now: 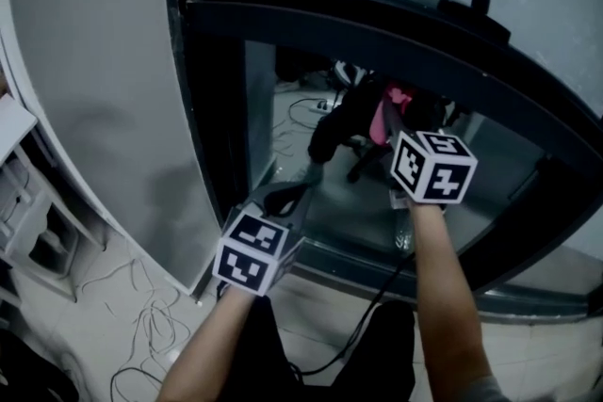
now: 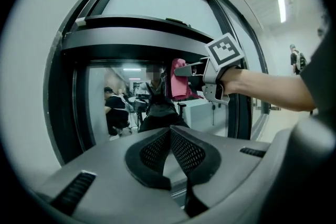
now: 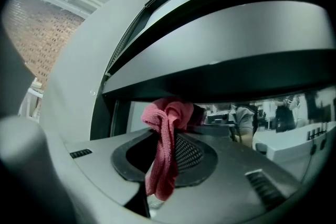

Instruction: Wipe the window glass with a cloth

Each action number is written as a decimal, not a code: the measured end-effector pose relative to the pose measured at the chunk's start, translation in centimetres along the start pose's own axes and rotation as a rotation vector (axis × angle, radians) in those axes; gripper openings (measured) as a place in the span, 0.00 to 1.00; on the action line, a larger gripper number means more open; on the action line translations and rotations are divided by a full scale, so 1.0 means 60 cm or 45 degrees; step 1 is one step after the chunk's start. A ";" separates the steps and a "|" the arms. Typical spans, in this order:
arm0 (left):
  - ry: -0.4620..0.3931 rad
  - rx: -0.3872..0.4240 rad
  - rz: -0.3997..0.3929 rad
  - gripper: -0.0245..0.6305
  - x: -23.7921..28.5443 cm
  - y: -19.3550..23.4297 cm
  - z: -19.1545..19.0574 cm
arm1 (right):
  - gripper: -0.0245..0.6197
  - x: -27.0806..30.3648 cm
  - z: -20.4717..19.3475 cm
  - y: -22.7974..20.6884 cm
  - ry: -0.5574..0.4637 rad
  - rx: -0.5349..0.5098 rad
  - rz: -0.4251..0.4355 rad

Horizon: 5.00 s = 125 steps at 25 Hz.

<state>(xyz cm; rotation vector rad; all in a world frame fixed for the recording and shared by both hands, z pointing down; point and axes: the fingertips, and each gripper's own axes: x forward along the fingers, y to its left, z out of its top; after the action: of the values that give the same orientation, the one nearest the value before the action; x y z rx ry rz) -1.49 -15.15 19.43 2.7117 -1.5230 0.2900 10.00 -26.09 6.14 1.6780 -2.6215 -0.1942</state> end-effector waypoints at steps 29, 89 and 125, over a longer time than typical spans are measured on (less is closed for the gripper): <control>0.075 -0.100 0.341 0.04 -0.154 0.260 -0.084 | 0.14 0.279 0.023 0.363 -0.021 -0.022 0.368; 0.148 -0.047 0.032 0.04 -0.035 0.043 -0.120 | 0.14 0.081 -0.171 0.095 0.127 0.000 -0.044; 0.171 0.110 -0.533 0.04 0.162 -0.398 -0.067 | 0.14 -0.313 -0.220 -0.391 0.189 0.028 -0.597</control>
<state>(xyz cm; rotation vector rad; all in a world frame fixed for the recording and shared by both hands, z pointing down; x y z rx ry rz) 23.10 -10.38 26.80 2.9159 -0.9003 0.5181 40.22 -20.02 17.41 2.1940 -2.0988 -0.0442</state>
